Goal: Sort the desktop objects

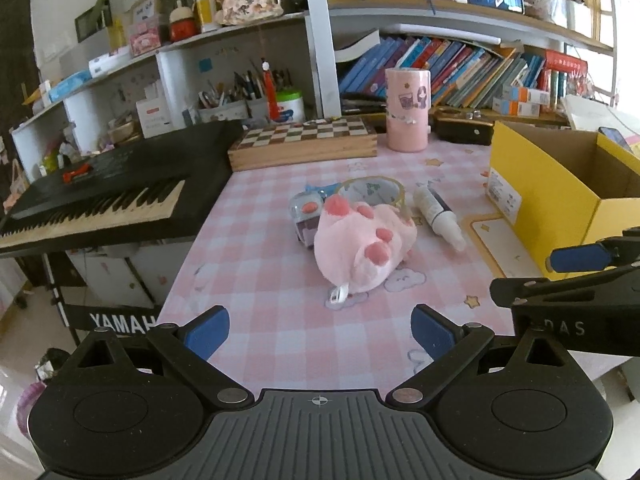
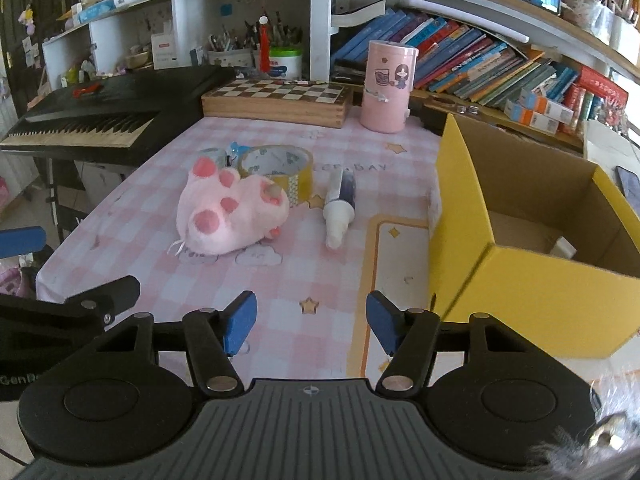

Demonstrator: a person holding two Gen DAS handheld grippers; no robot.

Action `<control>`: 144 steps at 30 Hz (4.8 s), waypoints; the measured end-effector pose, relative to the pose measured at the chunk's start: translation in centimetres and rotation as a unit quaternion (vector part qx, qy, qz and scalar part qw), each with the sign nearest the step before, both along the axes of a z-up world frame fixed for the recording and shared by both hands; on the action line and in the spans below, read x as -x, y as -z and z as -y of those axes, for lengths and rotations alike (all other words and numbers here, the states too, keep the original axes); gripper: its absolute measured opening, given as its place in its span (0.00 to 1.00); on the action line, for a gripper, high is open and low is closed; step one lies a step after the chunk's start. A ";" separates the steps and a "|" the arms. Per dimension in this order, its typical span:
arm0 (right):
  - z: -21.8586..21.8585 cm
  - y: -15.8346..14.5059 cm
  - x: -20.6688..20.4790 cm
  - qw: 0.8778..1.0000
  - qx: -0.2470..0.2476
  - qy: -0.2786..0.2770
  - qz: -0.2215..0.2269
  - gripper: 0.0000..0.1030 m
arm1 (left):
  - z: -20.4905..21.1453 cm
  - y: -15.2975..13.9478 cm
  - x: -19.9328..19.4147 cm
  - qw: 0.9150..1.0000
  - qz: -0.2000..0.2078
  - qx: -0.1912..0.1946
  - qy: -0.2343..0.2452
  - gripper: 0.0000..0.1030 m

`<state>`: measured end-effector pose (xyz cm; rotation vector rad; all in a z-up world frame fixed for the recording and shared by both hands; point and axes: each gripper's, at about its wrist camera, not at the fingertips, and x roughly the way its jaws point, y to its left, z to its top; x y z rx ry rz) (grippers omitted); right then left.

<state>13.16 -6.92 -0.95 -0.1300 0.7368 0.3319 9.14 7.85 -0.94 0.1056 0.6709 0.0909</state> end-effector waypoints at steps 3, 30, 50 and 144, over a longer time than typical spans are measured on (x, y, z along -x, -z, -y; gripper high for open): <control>-0.1 0.1 -1.4 1.000 -0.004 -0.004 -0.004 0.57 | 0.1 0.0 -1.1 1.000 -0.005 -0.004 0.000 0.96; -1.8 3.0 -19.1 0.994 -0.022 0.063 -0.088 0.55 | 3.0 4.2 -13.0 0.991 -0.056 -0.089 0.087 0.96; -2.1 4.0 -18.5 0.995 -0.014 0.015 -0.097 0.30 | 2.6 5.0 -13.3 0.990 -0.086 -0.063 0.090 0.68; 12.5 -0.5 13.3 0.972 -0.061 0.214 -0.080 0.30 | 9.9 -1.7 6.7 0.952 -0.045 0.073 0.294 0.68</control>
